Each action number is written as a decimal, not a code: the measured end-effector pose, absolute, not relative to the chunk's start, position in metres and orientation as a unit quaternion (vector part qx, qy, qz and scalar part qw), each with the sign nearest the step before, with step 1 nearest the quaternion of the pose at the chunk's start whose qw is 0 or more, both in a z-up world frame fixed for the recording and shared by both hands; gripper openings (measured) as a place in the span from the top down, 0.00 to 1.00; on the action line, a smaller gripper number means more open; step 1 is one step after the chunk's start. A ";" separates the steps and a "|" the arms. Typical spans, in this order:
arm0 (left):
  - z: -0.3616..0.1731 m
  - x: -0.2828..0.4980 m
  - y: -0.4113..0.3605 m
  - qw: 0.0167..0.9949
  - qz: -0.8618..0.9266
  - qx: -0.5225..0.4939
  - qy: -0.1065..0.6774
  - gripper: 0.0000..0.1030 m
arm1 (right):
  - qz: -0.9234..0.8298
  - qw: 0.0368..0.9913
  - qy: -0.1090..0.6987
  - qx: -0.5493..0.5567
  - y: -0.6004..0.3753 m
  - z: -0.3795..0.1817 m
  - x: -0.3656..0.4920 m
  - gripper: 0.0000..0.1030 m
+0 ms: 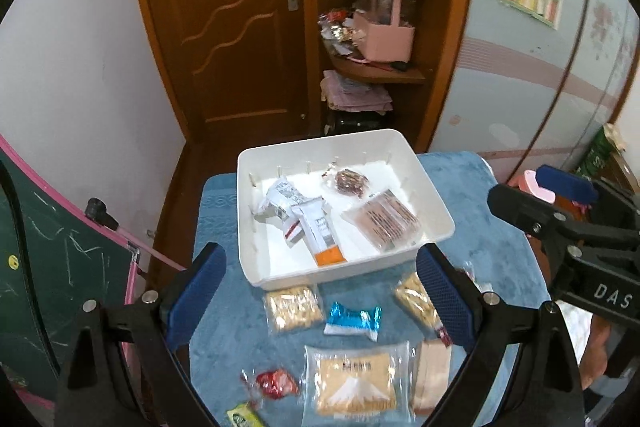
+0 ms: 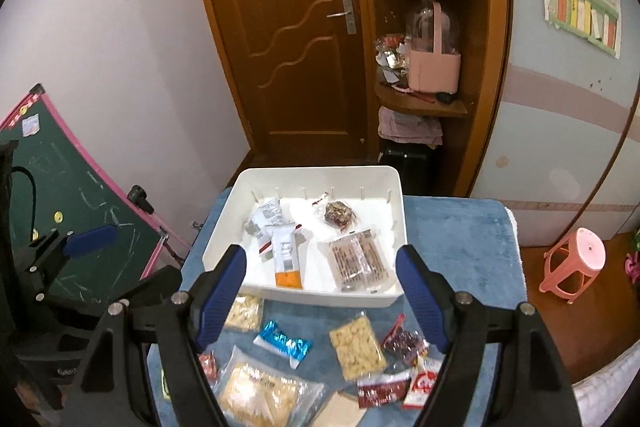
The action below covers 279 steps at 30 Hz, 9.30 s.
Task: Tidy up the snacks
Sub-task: 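Withdraw both tools from the bin toward the remaining snacks, then grasp the brown paper cake with the right gripper while the left grasps the Mount Fuji bread bag, then lift both packages and carry them over the white bin, then open both grippers to drop the cake and bread bag into the bin, then withdraw both tools from the bin toward the remaining snacks, then grasp the red-orange bread bag with the right gripper while the left grasps the green pastry pack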
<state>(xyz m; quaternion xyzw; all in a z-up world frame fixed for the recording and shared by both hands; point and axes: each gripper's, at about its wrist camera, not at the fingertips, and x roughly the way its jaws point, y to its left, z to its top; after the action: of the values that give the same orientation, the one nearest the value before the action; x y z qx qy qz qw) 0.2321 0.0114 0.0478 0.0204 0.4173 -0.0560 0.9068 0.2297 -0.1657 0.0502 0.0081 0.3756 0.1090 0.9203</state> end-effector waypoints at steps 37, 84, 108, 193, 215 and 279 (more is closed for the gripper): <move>-0.124 0.132 -0.009 0.850 -0.121 -0.022 0.511 0.06 | 0.053 0.840 0.532 0.091 -0.205 -0.162 0.125 0.24; -0.219 0.184 -0.053 0.805 -0.067 0.055 0.586 0.00 | 0.013 0.828 0.560 0.017 -0.187 -0.216 0.110 0.42; -0.226 0.202 -0.060 0.788 -0.074 0.068 0.608 0.08 | 0.036 0.829 0.554 0.064 -0.208 -0.216 0.122 0.42; 0.006 0.340 0.069 0.914 0.021 -0.046 0.402 0.08 | 0.072 0.921 0.379 0.055 -0.186 0.009 0.330 0.10; 0.052 0.178 0.081 0.931 0.009 0.000 0.364 0.08 | 0.103 0.952 0.285 -0.048 -0.156 0.065 0.162 0.10; -0.225 0.088 0.166 0.845 0.076 -0.128 0.514 0.08 | 0.218 0.803 0.553 -0.043 0.030 -0.228 0.190 0.09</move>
<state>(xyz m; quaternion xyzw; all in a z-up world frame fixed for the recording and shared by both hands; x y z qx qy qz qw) 0.0877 0.1658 -0.2245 -0.1278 0.5144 0.0760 0.8446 0.1900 0.0303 -0.2280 -0.0433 0.5527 0.2177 0.8033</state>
